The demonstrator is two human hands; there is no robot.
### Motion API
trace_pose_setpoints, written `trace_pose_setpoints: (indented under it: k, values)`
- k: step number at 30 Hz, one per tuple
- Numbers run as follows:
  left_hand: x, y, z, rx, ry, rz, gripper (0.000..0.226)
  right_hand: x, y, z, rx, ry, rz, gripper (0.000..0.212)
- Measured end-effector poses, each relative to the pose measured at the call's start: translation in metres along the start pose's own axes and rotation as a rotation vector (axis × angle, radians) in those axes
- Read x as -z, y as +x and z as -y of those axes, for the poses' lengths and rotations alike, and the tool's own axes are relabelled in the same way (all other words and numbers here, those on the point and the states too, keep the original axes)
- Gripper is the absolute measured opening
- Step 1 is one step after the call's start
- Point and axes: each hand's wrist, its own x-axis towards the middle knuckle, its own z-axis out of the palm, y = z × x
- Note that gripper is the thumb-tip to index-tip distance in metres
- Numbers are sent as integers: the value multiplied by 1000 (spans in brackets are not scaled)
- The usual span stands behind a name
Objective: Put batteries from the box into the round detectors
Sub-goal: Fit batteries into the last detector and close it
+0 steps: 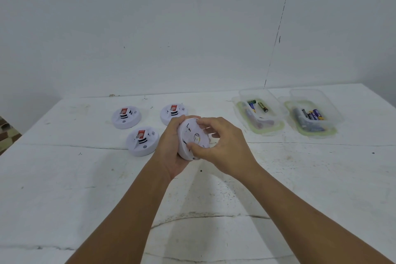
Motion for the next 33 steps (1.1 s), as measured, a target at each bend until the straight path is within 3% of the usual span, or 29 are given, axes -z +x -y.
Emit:
trace_pose_setpoints:
  k: [12, 15, 17, 20, 23, 26, 33]
  values:
    - [-7, -4, -2, -12, -110, 52, 33, -4, -2, -2, 72, -21, -24, 64]
    - [-7, -5, -4, -13, -115, 44, 34, 0, -5, 3, 1, 117, -62, 60]
    - [-7, -6, -6, -1, -100, 29, 34, 3, -4, 5, -20, 181, -96, 45]
    - [-10, -7, -7, 2, -128, 29, 33, 1, -1, 1, 133, 43, -180, 12]
    - [-10, -7, -5, 17, -170, 45, 33, -4, 1, -6, 278, -60, -292, 1]
    - [-11, -9, -6, 58, -205, 81, 33, -11, 0, -10, 316, -107, -318, 12]
    - [-4, -10, -7, 57, -219, 67, 37, -24, -6, -18, 367, -213, -150, 44]
